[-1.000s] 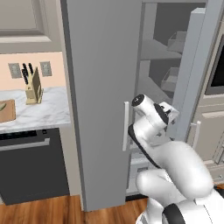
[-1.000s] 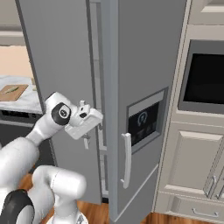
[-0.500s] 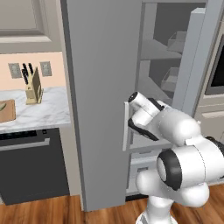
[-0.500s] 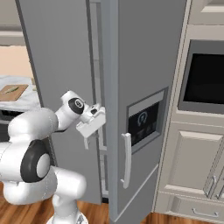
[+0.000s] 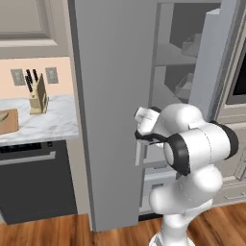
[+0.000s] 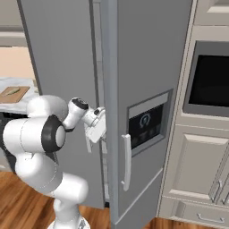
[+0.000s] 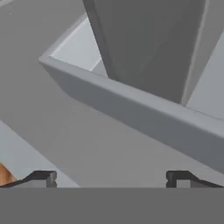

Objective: Retrieve a lemon from the fridge and place it on the cutting board with the fish.

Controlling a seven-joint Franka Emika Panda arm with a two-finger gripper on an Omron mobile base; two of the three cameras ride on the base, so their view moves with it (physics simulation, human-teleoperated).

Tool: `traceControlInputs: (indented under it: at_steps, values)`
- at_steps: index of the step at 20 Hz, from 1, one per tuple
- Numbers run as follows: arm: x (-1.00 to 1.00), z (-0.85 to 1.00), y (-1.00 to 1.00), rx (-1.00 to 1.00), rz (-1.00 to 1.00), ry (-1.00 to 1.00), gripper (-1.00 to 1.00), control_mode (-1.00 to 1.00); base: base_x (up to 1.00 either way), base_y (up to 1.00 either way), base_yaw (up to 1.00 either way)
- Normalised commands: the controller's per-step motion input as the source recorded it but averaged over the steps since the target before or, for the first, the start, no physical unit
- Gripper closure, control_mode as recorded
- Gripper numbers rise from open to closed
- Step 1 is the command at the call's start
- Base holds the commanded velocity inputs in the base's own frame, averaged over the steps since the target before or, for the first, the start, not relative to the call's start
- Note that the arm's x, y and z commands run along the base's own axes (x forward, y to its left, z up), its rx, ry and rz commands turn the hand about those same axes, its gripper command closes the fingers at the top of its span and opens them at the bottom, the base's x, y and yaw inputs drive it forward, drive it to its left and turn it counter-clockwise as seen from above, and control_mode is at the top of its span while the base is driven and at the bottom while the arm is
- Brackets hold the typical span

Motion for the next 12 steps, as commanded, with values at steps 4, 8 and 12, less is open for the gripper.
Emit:
traceControlInputs:
  at_steps: [4,8,12]
  values:
    - [-0.72,0.0,-1.0,-0.15,-0.2,0.21,-1.0,-1.0,0.0,0.0,0.0]
    - [-0.77,0.0,-1.0,-0.1,-0.2,0.22,-1.0,-1.0,0.0,0.0,0.0]
    - [-0.79,0.03,-1.0,-0.02,-0.2,0.22,-1.0,-1.0,0.0,0.0,0.0]
